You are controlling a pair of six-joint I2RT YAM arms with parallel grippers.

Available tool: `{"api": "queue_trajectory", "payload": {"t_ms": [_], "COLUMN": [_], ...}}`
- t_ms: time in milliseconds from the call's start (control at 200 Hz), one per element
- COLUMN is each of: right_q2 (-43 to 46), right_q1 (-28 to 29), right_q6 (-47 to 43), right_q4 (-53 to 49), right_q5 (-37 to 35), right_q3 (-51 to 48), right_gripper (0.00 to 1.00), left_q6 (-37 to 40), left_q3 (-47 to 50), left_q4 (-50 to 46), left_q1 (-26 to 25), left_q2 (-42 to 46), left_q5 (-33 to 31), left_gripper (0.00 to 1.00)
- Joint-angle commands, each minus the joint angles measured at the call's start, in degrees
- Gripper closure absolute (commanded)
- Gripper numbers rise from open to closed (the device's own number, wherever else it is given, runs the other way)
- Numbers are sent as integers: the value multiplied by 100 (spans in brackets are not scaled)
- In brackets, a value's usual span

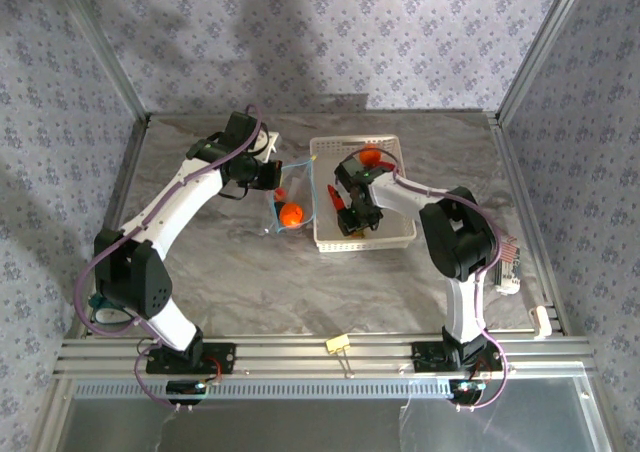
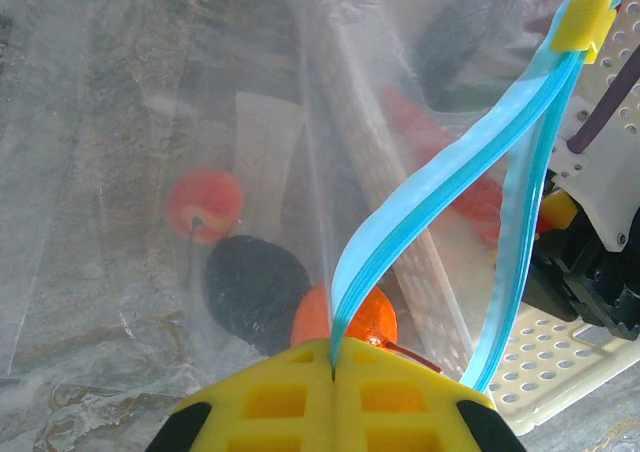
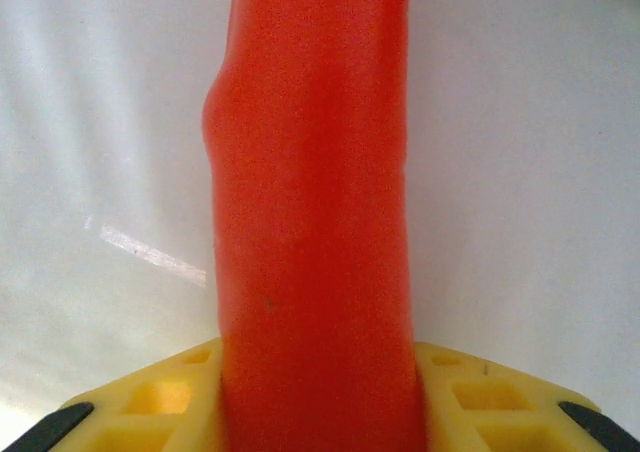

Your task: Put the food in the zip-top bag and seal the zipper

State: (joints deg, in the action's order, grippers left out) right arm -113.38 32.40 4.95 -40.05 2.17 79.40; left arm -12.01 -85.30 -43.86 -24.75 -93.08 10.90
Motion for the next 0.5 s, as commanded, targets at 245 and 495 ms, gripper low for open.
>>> {"api": "queue_trajectory", "payload": {"t_ms": [245,495], "right_q2": [841,1589], "right_q1": [-104,-195], "right_q6": [-240,30], "right_q4": [-550,-847], "right_q5": [-23,126], "right_q3": [630,726], "right_gripper": [70,70], "left_q6": [57,100], "left_q3": [-93,-84], "left_q4": [-69,-44], "left_q1": [13,8], "left_q2": [105,129], "left_q5": [-16,-60], "left_gripper": [100,100]}}
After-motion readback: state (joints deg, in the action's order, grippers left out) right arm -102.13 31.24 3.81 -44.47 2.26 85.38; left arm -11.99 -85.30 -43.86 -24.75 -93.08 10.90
